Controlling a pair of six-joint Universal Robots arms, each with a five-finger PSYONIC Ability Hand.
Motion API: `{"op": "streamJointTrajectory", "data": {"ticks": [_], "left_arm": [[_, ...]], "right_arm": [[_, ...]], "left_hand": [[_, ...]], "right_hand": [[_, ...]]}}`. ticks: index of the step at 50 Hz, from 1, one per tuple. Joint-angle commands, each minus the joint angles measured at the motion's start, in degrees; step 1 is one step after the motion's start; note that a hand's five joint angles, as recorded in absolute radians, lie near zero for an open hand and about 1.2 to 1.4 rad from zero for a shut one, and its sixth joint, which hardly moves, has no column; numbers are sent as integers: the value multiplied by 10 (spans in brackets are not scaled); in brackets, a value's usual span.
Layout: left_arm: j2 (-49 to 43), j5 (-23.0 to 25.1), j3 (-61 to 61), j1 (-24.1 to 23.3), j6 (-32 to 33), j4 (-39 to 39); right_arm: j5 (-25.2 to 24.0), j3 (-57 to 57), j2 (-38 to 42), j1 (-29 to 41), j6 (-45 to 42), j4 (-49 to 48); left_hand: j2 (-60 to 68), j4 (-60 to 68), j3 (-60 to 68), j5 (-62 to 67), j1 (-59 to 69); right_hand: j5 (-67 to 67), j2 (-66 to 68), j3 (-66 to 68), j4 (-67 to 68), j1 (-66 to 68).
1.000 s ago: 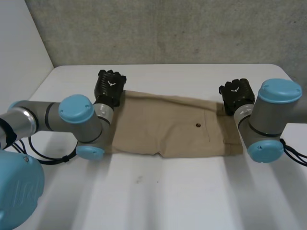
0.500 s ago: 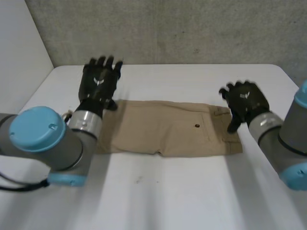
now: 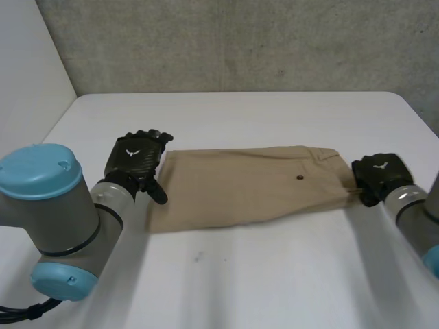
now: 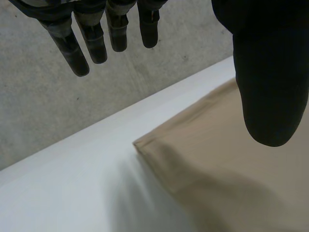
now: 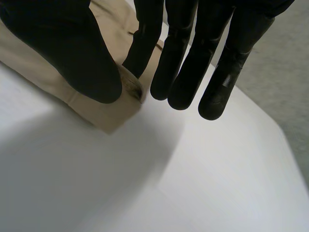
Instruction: Fold the shorts.
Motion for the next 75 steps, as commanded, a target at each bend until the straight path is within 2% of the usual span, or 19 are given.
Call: {"op": "streamJointTrajectory", "data": {"ticks": [1,6,11,20,23,25,29,35,36,37,41,43,48,51,52,56,63,69,75], "left_arm": [[31,-1,-5,1,-2,-5],[42,0,-6,5,-4,-5],[48,0,-4,6,-5,0],[55,-1,-4,8,-5,1],[61,-1,-3,10,-5,2],[65,-1,-3,14,-5,2],[76,-1,-2,24,-5,2],[84,-15,1,44,-6,2],[84,-17,2,46,-6,2],[84,-19,3,48,-6,2],[84,-19,13,49,-6,3],[83,-19,18,49,-7,3],[74,-18,48,38,-10,5],[62,-18,61,23,-14,4],[50,-17,71,1,-19,3],[25,-18,84,-57,-32,-2],[-8,-27,88,-97,-32,-2],[-8,-67,98,-106,-30,-2],[-8,-75,102,-108,-29,-23]], "right_arm": [[4,-7,-38,-63,-138,48],[5,-38,-56,-34,-188,50],[0,-100,-69,99,-159,50],[-20,-177,-42,266,-139,51],[-71,-182,-31,319,-139,49],[-125,-182,-6,346,-138,50],[-181,-180,39,371,-124,55],[-194,-181,69,382,-106,66],[-189,-184,70,381,-105,65],[-187,-185,69,381,-105,65],[-152,-188,46,380,-80,62],[-126,-189,26,376,-53,61],[-43,-191,-30,326,96,61],[-23,-192,-47,300,166,61],[-20,-195,-49,282,206,68],[-21,-209,-32,250,258,100],[-51,-234,27,232,260,183],[-62,-217,18,231,258,202],[-57,-204,-11,229,254,198]], "left_hand": [[-13,-16,-21,-23,-13],[-13,-16,-21,-23,-13],[-13,-16,-21,-23,-13],[-13,-16,-21,-23,-13],[-13,-16,-21,-23,-13],[-13,-16,-21,-23,-13],[-13,-16,-21,-23,-13],[-13,-16,-21,-23,-13],[-13,-16,-21,-23,-13],[-13,-16,-21,-23,-13],[-13,-16,-21,-23,-13],[-13,-16,-21,-23,-13],[-13,-16,-21,-23,-13],[-10,-12,-17,-20,-10],[-6,-9,-14,-16,-6],[-6,-9,-14,-16,-6],[-3,-5,-10,-13,-3],[-3,-5,-10,-13,-3],[2,0,-5,-8,2]], "right_hand": [[152,126,123,117,268],[152,126,123,117,268],[152,126,123,117,268],[152,126,123,117,268],[152,126,123,117,268],[152,126,123,117,268],[152,126,123,117,268],[151,125,122,116,267],[-104,-130,-133,-138,12],[-225,-251,-253,-259,-109],[-548,-574,-577,-583,-432],[-548,-574,-577,-583,-432],[-548,-574,-577,-583,-432],[-548,-574,-577,-583,-432],[-548,-574,-577,-583,-432],[-548,-574,-577,-583,-432],[-548,-574,-577,-583,-432],[-548,-574,-577,-583,-432],[-548,-574,-577,-583,-432]]}}
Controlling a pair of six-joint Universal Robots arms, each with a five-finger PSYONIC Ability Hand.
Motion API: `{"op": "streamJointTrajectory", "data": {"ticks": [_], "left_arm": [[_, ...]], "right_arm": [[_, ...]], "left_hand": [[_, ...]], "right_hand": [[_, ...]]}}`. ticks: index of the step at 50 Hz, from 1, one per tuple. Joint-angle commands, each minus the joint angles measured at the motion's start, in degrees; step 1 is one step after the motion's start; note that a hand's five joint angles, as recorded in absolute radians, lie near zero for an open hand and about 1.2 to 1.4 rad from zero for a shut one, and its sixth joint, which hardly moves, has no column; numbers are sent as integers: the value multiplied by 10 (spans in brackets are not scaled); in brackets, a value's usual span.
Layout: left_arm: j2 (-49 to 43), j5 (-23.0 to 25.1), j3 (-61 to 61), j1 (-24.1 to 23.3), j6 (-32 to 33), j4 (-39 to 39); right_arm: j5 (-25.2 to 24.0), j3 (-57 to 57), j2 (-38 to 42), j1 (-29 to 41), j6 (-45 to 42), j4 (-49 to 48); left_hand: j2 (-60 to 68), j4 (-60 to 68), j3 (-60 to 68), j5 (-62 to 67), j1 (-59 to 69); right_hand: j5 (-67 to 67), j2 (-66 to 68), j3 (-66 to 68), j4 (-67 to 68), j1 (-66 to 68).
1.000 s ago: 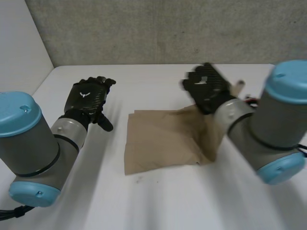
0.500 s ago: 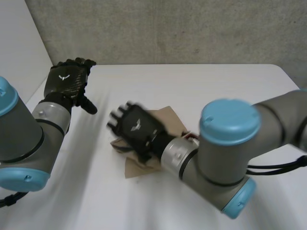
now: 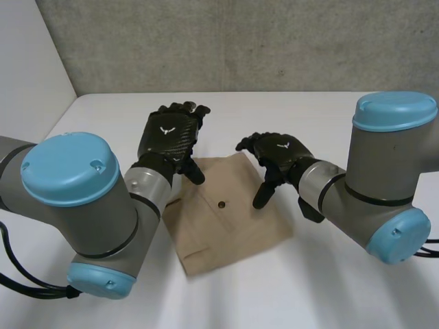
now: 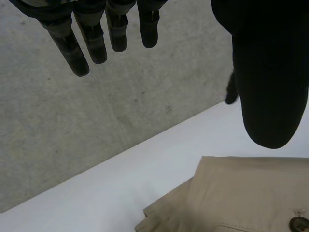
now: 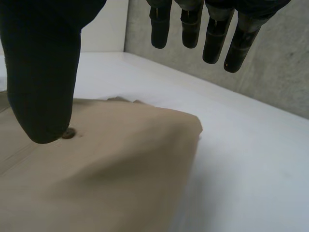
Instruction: Fold the shorts.
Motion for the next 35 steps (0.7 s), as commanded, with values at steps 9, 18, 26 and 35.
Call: {"op": "streamJointTrajectory", "data": {"ticks": [9,18,26,35], "left_arm": [[1,-74,-22,-41,-29,-130],[-24,-153,-23,-6,-47,-117],[-86,-81,17,56,-46,-118],[-131,-12,50,87,-47,-121]], "right_arm": [[-1,-22,14,6,-113,26],[3,-24,35,12,-224,38],[4,2,37,12,-223,37],[7,20,34,8,-222,23]], "left_hand": [[4,1,-4,-6,4],[73,70,65,63,73],[159,156,151,149,158],[271,269,264,261,271]], "right_hand": [[-39,-27,-20,-33,-15],[-39,-27,-20,-33,-15],[-39,-27,-20,-33,-15],[-39,-27,-20,-33,-15]]}}
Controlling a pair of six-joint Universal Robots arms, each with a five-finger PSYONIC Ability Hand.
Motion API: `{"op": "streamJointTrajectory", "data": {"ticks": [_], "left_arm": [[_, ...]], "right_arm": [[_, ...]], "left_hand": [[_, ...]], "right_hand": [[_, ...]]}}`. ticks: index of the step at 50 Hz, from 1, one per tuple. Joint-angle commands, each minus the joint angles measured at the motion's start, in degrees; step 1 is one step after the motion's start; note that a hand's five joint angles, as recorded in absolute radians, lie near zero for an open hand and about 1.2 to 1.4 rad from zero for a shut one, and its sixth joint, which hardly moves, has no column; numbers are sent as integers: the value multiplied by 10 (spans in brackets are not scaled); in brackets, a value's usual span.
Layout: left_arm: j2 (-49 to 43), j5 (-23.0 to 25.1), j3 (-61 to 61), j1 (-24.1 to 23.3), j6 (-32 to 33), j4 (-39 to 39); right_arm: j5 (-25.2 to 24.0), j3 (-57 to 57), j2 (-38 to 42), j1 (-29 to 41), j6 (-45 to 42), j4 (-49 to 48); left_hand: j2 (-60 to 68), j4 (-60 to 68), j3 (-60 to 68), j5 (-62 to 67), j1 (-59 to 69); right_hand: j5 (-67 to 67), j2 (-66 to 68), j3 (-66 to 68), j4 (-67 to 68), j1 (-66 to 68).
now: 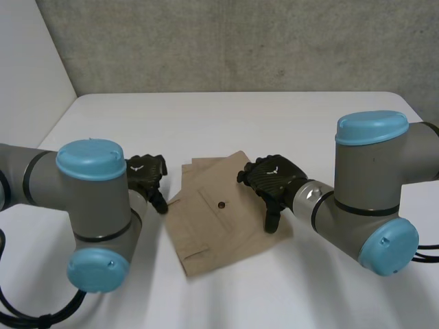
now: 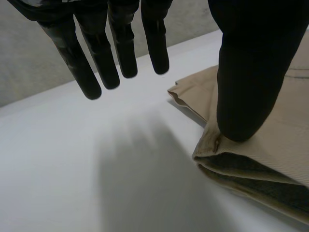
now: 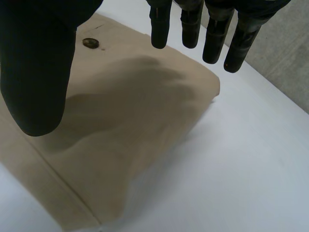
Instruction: Fold the shorts.
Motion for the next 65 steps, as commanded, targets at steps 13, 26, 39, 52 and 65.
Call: {"op": "streamJointTrajectory", "data": {"ticks": [13,26,39,52,65], "left_arm": [[-47,97,53,31,-3,-65],[-49,97,63,35,0,-86],[-66,99,135,25,27,-28],[-131,117,217,21,122,156],[-157,125,152,21,195,129]], "right_arm": [[25,12,1,-4,1,-22],[26,12,2,-4,-1,-26],[62,11,-3,-2,20,-76],[97,5,-2,12,97,-110],[91,-13,44,29,88,-104]], "left_hand": [[133,133,133,133,128],[213,213,213,213,208],[518,518,518,518,513],[518,518,518,518,513],[518,518,518,518,513]], "right_hand": [[-39,-27,-20,-33,-15],[-39,-27,-20,-33,-15],[-39,-27,-20,-33,-15],[-39,-27,-20,-33,-15],[-39,-27,-20,-33,-15]]}}
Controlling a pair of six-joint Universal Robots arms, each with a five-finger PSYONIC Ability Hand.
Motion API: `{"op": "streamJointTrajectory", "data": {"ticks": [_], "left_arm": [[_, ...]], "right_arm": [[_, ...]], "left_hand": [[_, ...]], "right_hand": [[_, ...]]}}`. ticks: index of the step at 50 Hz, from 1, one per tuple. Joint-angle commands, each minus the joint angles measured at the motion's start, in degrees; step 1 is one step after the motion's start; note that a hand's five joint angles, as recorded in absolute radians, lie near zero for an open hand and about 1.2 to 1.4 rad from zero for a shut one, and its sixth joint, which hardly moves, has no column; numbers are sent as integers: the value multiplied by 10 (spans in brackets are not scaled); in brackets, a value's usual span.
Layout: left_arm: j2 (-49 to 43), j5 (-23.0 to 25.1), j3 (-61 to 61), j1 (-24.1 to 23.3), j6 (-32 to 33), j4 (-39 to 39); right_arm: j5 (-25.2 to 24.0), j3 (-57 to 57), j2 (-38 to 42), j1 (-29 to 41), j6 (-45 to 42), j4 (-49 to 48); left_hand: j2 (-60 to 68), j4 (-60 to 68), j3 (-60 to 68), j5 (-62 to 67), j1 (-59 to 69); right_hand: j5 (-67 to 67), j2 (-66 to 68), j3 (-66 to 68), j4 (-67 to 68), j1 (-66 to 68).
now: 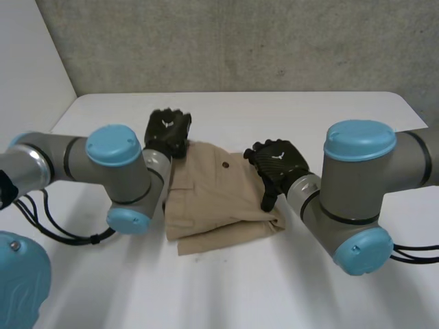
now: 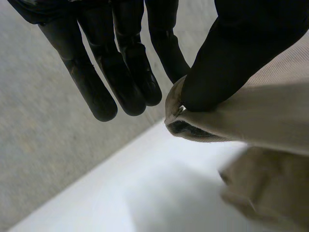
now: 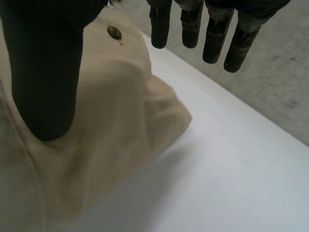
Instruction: Fold the shorts.
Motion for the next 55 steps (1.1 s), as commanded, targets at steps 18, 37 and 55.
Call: {"op": "streamJointTrajectory", "data": {"ticks": [18,37,55], "left_arm": [[160,-33,-160,2,-28,-237],[102,-31,-140,25,-71,-225],[63,-30,-111,23,-64,-29]], "right_arm": [[-2,-7,1,7,-36,8],[-2,1,3,7,-38,8],[-2,10,-9,10,-36,7]], "left_hand": [[-359,-359,-355,-329,-311],[-314,-314,-310,-284,-266],[117,116,120,146,165]], "right_hand": [[-39,-27,-20,-33,-15],[-39,-27,-20,-33,-15],[-39,-27,-20,-33,-15]]}}
